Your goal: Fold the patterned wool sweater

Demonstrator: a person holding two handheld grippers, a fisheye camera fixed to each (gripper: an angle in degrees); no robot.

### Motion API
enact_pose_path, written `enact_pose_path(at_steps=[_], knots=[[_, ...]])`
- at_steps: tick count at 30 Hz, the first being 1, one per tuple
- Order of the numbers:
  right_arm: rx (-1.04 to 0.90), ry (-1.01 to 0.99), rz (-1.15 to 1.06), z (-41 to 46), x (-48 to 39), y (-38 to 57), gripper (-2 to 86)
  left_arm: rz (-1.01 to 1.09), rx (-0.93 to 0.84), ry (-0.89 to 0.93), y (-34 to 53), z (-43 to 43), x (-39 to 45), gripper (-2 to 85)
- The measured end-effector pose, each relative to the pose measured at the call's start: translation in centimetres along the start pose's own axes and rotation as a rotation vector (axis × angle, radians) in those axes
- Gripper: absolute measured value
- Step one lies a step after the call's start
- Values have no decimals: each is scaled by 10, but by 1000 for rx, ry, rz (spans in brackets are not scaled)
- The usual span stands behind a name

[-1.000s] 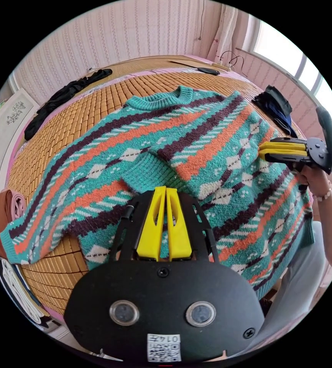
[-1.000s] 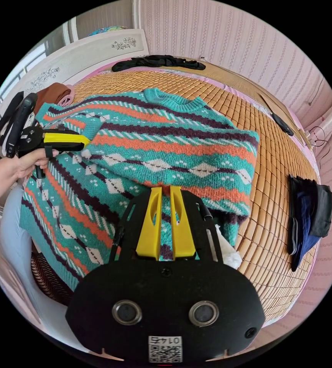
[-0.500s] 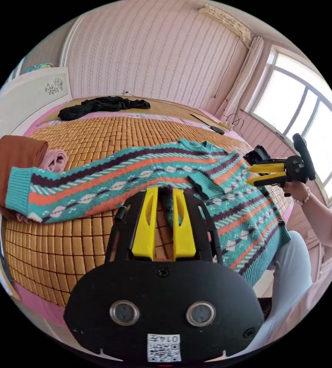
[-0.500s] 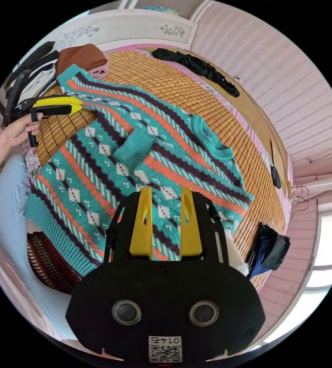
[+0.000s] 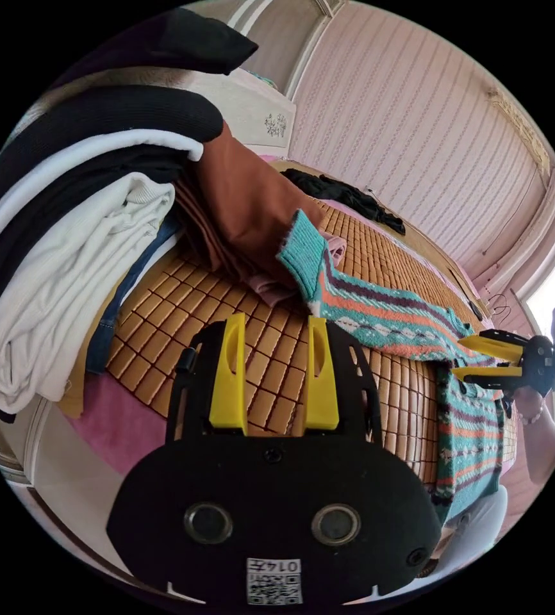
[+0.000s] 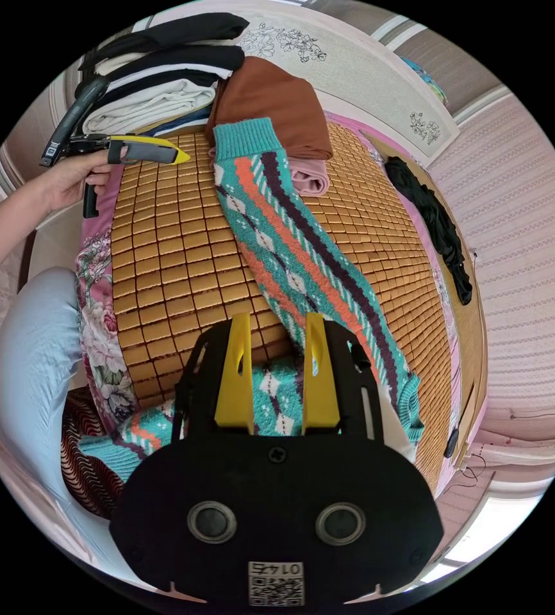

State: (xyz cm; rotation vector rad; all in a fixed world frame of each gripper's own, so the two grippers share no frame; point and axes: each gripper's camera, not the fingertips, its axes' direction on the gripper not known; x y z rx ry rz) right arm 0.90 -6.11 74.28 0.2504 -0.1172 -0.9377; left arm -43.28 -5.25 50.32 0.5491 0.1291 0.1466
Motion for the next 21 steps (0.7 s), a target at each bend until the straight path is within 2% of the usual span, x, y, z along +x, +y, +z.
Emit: enact_pose_path(at_steps=[10,18,21], knots=[[-16,-37,-94,15,-26,-48,125,-139,-64,94,-20,48,-59,134],[-14,-197,-58,18,-6,-71,125,-203,-122,136,-29,66,-75,112],[22,-290,-41,14,5,-86,124,-214,-60,221,-11,42,-86,112]])
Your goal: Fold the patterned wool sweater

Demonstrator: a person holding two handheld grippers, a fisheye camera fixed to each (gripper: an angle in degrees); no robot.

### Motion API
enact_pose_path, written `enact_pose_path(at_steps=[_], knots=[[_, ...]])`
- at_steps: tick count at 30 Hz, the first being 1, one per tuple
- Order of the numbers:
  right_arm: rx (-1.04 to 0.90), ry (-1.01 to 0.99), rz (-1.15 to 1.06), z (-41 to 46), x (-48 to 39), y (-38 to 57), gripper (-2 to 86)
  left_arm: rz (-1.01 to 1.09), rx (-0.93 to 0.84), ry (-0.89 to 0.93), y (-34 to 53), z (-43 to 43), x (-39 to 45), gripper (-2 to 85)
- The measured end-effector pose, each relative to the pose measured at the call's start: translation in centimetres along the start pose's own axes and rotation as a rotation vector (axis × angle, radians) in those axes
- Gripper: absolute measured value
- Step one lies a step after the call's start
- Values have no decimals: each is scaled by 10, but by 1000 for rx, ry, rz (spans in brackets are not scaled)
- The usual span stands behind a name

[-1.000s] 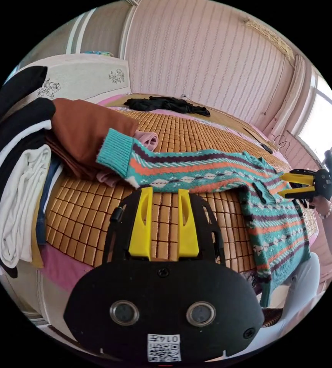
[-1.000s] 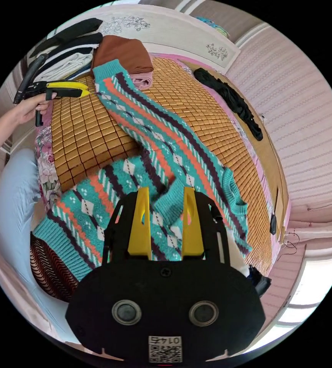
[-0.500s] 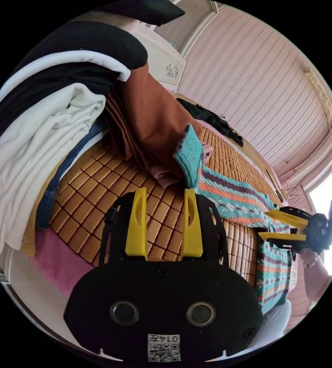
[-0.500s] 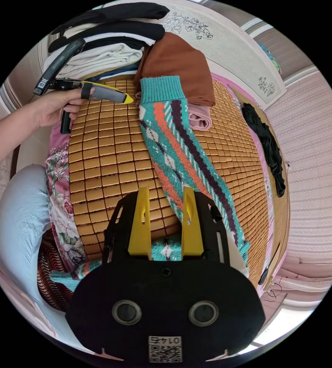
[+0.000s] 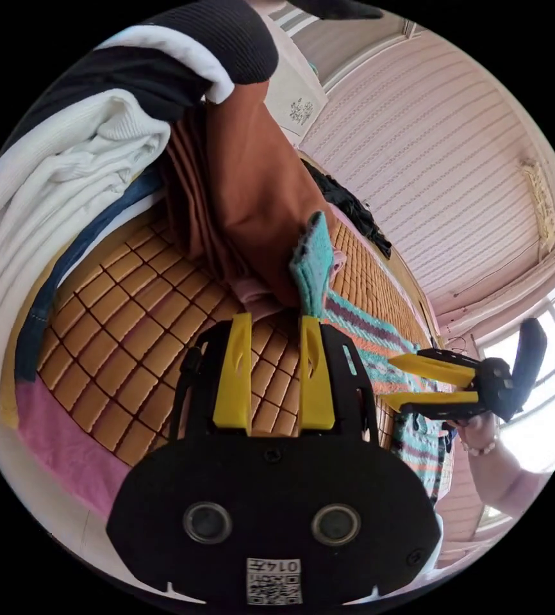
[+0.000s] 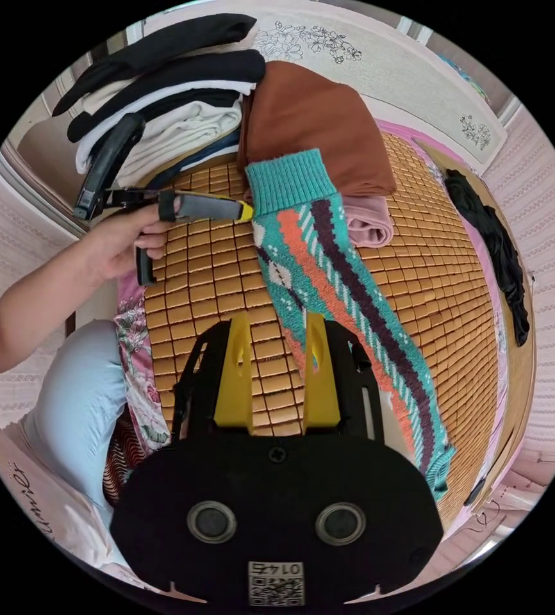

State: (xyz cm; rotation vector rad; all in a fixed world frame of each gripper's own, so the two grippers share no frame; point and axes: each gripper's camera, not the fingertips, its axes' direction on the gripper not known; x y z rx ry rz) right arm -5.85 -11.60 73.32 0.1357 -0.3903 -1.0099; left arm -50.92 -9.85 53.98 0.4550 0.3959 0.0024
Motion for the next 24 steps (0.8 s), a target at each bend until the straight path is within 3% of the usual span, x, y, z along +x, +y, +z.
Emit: enact_pose_path(at_steps=[3,6,9,12,20,24], knots=[[37,-118,40,-6,11,-16,123,65,66,91,17,-13,10,118],[108,-228,109,-17,21,-25,120,162,66,6,15,8,38,114],[92,-151,122,-21,21,-33,128,59,-60,75,3,38,35,50],[70,-147,110,-32,22,-34,136,81,23,54,10,28,48,44],[160,-266,153,-82,25,45,147,312,109,36,56,21,103,43],[251,-211,256,-100,15,67,161,488,81,39,80,34,160,44]])
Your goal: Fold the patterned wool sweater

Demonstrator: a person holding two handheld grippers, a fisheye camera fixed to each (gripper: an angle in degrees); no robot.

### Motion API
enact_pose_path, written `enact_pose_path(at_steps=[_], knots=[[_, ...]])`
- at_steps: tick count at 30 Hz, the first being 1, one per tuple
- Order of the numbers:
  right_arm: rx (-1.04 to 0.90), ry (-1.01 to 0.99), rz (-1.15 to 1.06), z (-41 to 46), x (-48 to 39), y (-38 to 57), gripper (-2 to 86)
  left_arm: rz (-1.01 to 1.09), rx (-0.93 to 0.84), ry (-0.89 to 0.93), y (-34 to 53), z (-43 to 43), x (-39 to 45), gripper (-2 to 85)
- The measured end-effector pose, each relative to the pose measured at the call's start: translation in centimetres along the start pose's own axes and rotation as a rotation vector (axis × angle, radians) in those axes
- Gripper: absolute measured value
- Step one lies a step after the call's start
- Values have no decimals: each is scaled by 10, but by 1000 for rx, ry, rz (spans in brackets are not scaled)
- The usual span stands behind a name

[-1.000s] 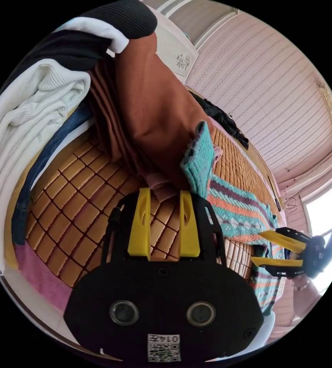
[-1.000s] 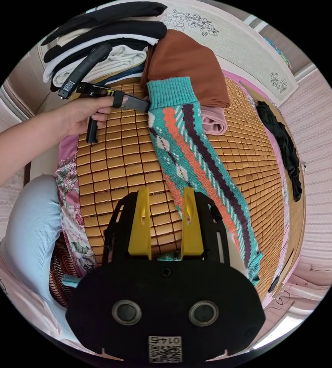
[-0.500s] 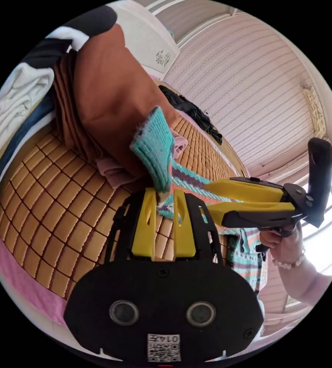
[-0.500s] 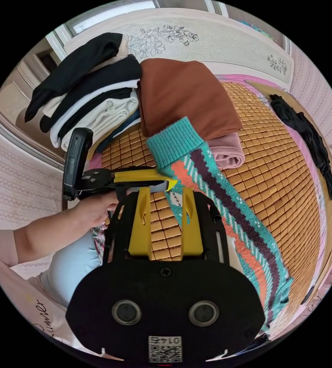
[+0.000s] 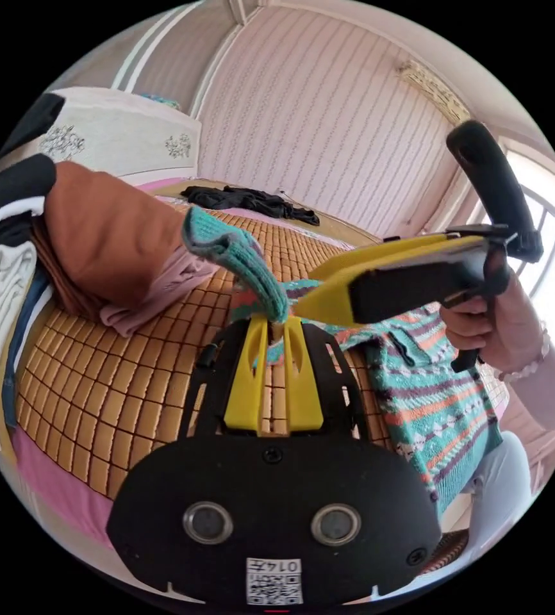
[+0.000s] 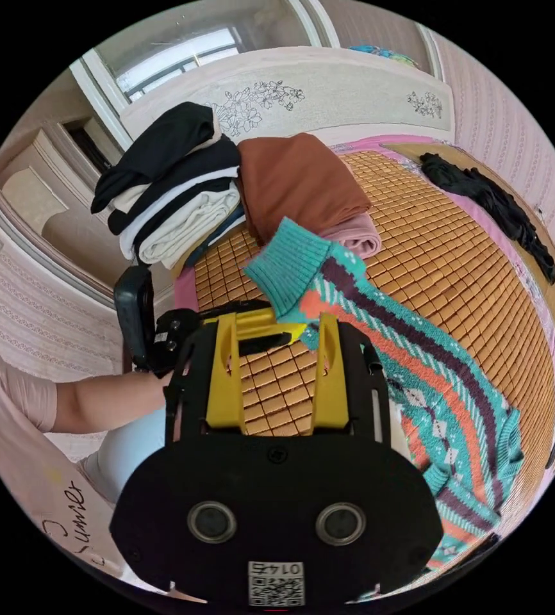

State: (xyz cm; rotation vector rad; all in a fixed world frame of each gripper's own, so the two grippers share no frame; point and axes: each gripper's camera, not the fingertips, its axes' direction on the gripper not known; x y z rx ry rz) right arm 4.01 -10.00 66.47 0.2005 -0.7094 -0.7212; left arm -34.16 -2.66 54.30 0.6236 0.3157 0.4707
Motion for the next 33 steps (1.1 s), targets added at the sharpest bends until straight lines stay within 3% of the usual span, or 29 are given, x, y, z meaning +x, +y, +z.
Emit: enact_pose_path(at_steps=[5,9,13,16,20,25,33], knots=[[65,204,118,-21,5,31,43,159,-20,53,3,18,73,44],[201,183,219,-82,30,83,29,228,6,124,-9,24,116,47],[365,146,347,-180,65,141,26,319,135,374,-51,21,174,53],[480,290,467,-266,83,206,29,278,140,505,-76,23,189,51],[399,560,684,-317,120,300,47,213,25,428,-74,67,179,50],[49,312,954,-262,194,386,135,142,-222,340,-70,137,166,62],[205,445,925,-313,213,408,141,134,-316,243,-126,210,164,89]])
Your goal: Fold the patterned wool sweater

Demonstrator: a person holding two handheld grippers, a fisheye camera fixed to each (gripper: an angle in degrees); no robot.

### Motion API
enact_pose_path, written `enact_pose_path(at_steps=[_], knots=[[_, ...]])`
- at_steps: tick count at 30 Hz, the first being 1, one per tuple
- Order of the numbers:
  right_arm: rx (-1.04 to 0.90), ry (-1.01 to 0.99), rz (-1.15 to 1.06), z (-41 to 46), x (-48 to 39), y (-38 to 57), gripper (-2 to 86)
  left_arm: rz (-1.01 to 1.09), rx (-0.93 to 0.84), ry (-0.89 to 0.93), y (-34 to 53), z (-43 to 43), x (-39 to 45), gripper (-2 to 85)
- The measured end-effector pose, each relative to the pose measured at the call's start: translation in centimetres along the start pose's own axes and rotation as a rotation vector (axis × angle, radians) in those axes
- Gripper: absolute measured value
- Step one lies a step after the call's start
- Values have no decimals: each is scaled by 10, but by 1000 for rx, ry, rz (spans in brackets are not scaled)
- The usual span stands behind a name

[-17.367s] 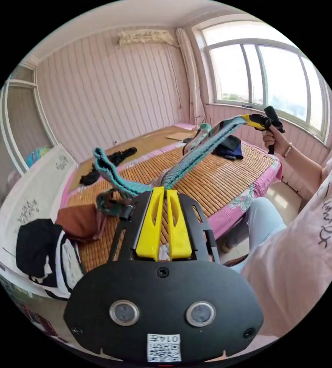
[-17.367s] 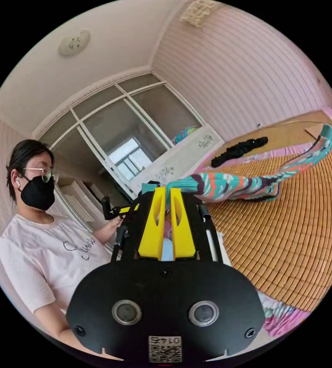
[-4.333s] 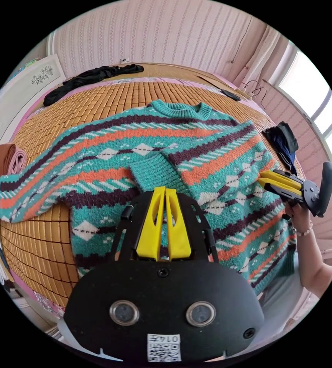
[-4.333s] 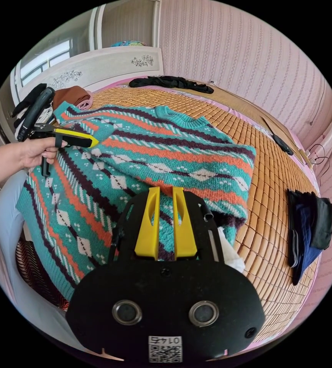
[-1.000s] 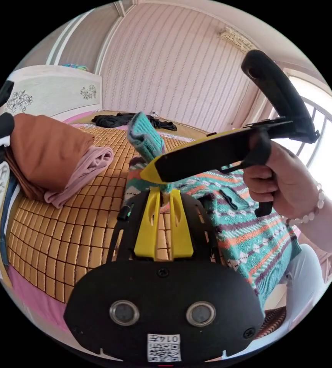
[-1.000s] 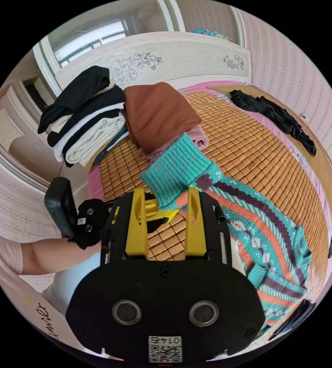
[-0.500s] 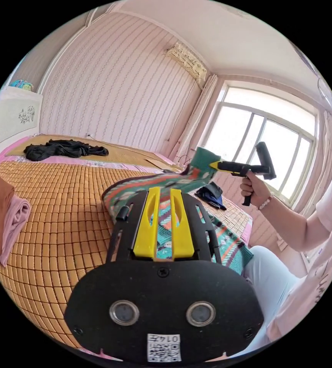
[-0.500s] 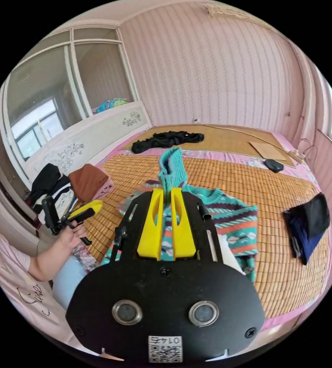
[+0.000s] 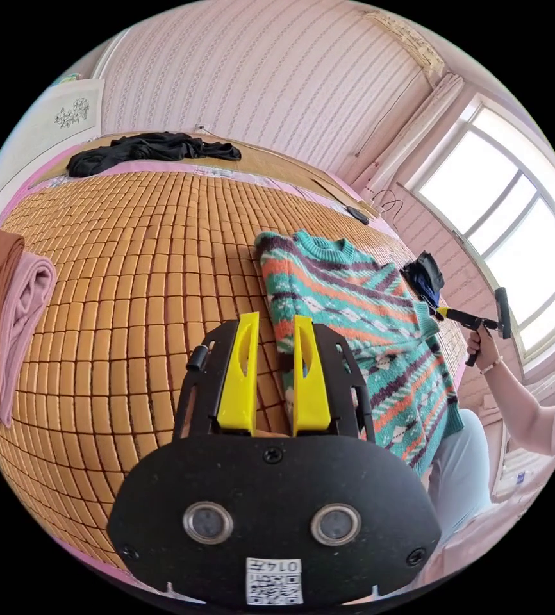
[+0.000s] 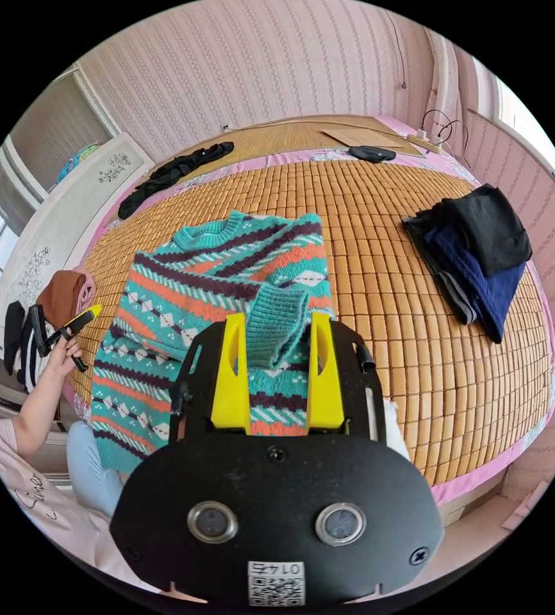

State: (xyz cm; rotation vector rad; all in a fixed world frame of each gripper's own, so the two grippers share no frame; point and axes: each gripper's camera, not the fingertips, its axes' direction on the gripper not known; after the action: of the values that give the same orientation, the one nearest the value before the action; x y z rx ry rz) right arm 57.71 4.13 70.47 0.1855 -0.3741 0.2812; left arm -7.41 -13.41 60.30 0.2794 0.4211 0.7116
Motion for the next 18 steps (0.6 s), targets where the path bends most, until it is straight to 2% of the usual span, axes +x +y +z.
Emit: enact_pose_path(at_steps=[4,5,8,12,14,18], knots=[[-28,21,-34,9,11,-40,155,-39,-28,-8,-56,35,-7,115],[-72,20,-29,16,17,-55,157,-53,-28,-2,-71,48,-10,143],[-105,22,29,30,35,-88,155,-214,-87,44,-99,89,-32,171],[-101,40,133,42,64,-111,135,-177,-162,117,-124,118,-31,116],[-147,-48,146,50,74,-116,114,-105,-247,27,-140,127,-18,73],[-203,-105,46,43,79,-125,46,-80,-249,-35,-157,122,-2,57]])
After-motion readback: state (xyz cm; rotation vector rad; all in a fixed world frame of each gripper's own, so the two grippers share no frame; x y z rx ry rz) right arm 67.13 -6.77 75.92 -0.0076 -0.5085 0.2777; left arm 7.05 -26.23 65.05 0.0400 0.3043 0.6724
